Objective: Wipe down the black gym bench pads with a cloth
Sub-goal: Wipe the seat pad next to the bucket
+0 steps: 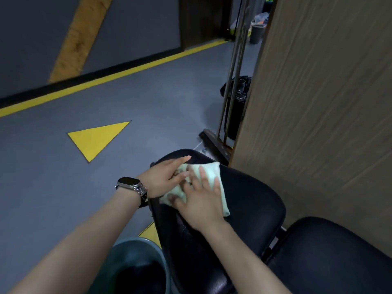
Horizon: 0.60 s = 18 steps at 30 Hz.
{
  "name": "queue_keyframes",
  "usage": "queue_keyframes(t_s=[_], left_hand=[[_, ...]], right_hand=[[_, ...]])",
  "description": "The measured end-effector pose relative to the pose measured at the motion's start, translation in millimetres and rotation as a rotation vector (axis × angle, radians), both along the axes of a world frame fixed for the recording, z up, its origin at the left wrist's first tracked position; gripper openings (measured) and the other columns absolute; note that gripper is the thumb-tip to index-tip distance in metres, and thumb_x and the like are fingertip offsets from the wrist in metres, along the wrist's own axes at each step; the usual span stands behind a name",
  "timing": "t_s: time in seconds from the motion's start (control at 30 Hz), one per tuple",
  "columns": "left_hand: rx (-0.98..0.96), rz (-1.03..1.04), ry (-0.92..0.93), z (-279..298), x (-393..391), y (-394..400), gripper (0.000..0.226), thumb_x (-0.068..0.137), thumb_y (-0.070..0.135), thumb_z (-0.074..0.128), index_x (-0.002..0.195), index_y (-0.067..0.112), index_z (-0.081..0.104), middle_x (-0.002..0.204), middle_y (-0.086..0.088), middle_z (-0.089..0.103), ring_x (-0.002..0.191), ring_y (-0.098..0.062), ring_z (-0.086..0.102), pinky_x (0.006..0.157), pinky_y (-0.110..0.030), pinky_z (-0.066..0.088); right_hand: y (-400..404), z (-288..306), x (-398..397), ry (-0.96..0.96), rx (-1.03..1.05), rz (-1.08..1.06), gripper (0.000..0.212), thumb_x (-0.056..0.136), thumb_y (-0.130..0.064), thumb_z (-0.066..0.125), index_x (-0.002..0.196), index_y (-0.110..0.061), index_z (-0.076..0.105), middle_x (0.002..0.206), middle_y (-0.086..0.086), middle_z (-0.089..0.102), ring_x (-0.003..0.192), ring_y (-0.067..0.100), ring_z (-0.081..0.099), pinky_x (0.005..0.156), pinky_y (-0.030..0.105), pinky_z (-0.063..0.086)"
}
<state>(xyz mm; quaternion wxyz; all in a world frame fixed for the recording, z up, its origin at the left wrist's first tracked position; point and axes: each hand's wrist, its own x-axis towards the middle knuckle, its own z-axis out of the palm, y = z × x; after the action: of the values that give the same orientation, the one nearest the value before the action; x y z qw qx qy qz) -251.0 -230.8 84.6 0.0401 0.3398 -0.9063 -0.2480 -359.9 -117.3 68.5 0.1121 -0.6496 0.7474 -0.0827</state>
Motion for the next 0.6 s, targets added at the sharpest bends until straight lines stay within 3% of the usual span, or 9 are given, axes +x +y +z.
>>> queue_keyframes(t_s=[0.07, 0.17, 0.4, 0.47, 0.6], left_hand=[[0.009, 0.015, 0.015, 0, -1, -1, 0.081, 0.074, 0.071, 0.021, 0.145, 0.032, 0.025, 0.142, 0.001, 0.042, 0.128, -0.011, 0.04, 0.102, -0.018, 0.027], [0.003, 0.059, 0.028, 4, -3, 0, 0.075, 0.079, 0.068, 0.023, 0.145, 0.031, 0.026, 0.145, 0.002, 0.039, 0.129, -0.013, 0.04, 0.105, -0.024, 0.029], [-0.014, 0.11, -0.055, 13, -3, 11, 0.052, 0.097, 0.04, 0.041, 0.145, 0.025, 0.027, 0.146, 0.0, 0.037, 0.13, -0.015, 0.037, 0.093, -0.013, 0.022], [-0.011, 0.099, -0.065, 11, -4, 12, 0.057, 0.094, 0.05, 0.038, 0.144, 0.025, 0.029, 0.146, 0.0, 0.037, 0.132, -0.015, 0.036, 0.096, -0.014, 0.021], [-0.005, 0.106, -0.052, 2, -1, 11, 0.082, 0.071, 0.073, 0.017, 0.142, 0.034, 0.031, 0.148, 0.003, 0.033, 0.135, -0.014, 0.032, 0.109, -0.029, 0.027]], right_hand=[[-11, 2, -14, -0.015, 0.023, -0.033, 0.06, 0.096, -0.054, 0.03, 0.15, -0.034, 0.013, 0.16, -0.008, -0.006, 0.145, 0.017, -0.017, 0.113, 0.05, -0.012], [-25, 3, -27, -0.068, 0.053, -0.083, 0.06, 0.096, -0.055, 0.027, 0.15, -0.04, 0.005, 0.16, -0.009, -0.006, 0.146, 0.019, -0.015, 0.114, 0.051, -0.011], [-29, 2, -30, -0.038, 0.077, -0.123, 0.061, 0.096, -0.058, 0.019, 0.15, -0.04, -0.002, 0.16, -0.004, -0.009, 0.145, 0.024, -0.014, 0.111, 0.054, -0.012], [-21, 4, -25, -0.014, 0.056, -0.102, 0.061, 0.097, -0.056, 0.02, 0.15, -0.039, -0.004, 0.16, -0.005, -0.012, 0.145, 0.023, -0.017, 0.112, 0.053, -0.012], [2, 3, -4, 0.016, 0.054, -0.05, 0.062, 0.098, -0.054, 0.022, 0.152, -0.03, 0.003, 0.16, -0.002, -0.013, 0.143, 0.024, -0.023, 0.109, 0.052, -0.019]])
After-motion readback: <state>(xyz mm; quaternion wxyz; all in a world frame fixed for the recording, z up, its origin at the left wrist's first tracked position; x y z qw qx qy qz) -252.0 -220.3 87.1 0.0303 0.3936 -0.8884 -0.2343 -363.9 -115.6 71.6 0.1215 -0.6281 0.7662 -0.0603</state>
